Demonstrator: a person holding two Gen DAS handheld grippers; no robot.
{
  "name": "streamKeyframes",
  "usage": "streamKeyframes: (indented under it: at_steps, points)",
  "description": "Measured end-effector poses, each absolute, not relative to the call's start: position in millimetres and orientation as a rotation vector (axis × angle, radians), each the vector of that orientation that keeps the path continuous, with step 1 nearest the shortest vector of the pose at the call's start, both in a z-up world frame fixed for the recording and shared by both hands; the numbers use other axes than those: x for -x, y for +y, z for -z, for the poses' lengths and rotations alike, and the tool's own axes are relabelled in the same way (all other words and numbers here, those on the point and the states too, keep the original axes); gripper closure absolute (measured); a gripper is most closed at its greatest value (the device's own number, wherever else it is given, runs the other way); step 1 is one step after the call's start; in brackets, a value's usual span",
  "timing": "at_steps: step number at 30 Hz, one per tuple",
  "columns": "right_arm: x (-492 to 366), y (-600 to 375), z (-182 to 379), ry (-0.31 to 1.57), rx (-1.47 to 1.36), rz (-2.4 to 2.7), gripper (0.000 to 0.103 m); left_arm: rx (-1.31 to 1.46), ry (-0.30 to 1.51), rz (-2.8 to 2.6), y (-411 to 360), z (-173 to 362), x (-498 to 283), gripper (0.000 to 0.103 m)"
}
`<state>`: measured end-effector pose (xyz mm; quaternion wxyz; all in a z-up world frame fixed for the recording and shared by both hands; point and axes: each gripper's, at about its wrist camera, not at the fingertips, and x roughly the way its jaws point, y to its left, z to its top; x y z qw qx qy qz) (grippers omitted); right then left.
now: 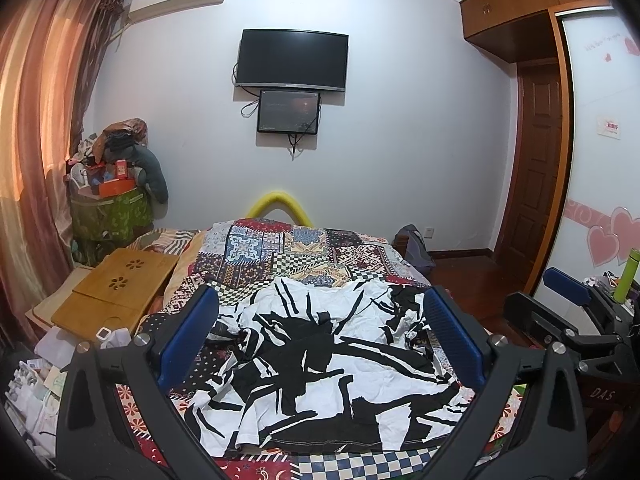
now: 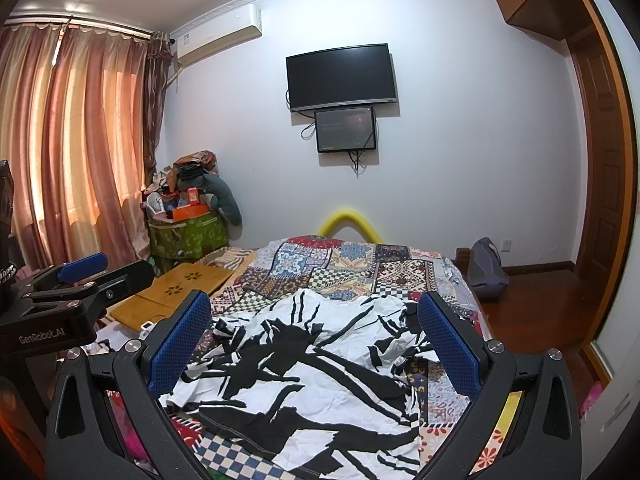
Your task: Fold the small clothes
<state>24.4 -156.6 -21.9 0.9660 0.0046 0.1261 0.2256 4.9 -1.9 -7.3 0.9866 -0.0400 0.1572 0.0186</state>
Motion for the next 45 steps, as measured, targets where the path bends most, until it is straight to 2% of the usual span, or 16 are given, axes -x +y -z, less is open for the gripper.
streamKeyframes:
  at_steps: [31, 40, 45]
  points:
    - [-38, -155, 29, 0.304, -0.019, -0.455, 0.0, 0.106, 0.356, -0.051, 11, 13, -22, 0.0]
    - [-77, -151, 35, 0.312, 0.011, -0.445, 0.0, 0.092, 0.363, -0.059, 28, 15, -66, 0.0]
    - [-117, -150, 42, 0.336, 0.048, -0.433, 0.0, 0.126, 0.441, -0.052, 55, 26, -118, 0.0]
